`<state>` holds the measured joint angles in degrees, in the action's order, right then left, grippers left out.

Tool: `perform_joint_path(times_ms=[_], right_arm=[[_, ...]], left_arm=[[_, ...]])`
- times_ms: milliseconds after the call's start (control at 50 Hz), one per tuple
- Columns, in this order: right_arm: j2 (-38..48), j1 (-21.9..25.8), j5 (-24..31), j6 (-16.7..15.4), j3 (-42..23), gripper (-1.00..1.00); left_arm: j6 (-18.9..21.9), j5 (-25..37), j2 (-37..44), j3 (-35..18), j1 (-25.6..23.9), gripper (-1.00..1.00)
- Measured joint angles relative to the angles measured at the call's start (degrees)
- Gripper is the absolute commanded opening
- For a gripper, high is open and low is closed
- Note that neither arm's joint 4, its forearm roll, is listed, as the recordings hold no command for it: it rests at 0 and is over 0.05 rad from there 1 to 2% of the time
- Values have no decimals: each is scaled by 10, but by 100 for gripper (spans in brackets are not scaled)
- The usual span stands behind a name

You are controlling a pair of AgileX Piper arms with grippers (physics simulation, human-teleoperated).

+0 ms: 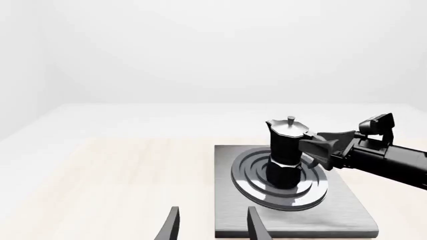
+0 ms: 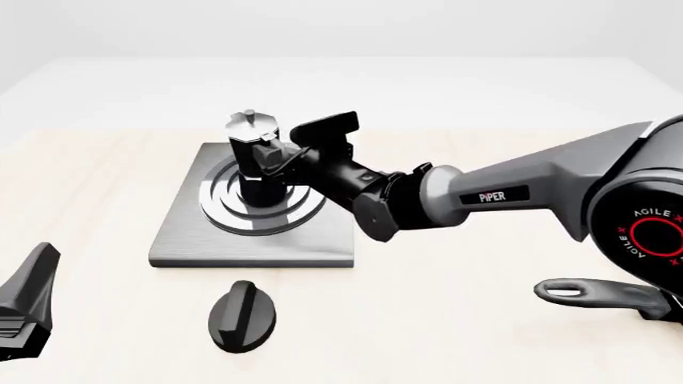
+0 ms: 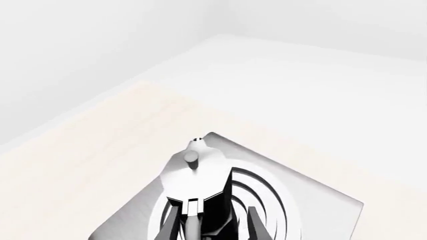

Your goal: Put the moka pot on the stove.

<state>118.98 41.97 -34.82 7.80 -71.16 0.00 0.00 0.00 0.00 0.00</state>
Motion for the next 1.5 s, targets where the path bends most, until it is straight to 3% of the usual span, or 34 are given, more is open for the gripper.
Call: perform_joint_path(times_ms=[120, 520, 1500], right_arm=[[0, 1, -2, 0, 3, 100], [-16, 9, -89, -7, 106, 100], [-89, -5, -133, -13, 206, 100]], left_arm=[[0, 0, 0, 0, 0, 100], [0, 0, 0, 0, 0, 100], [0, 0, 0, 0, 0, 100]])
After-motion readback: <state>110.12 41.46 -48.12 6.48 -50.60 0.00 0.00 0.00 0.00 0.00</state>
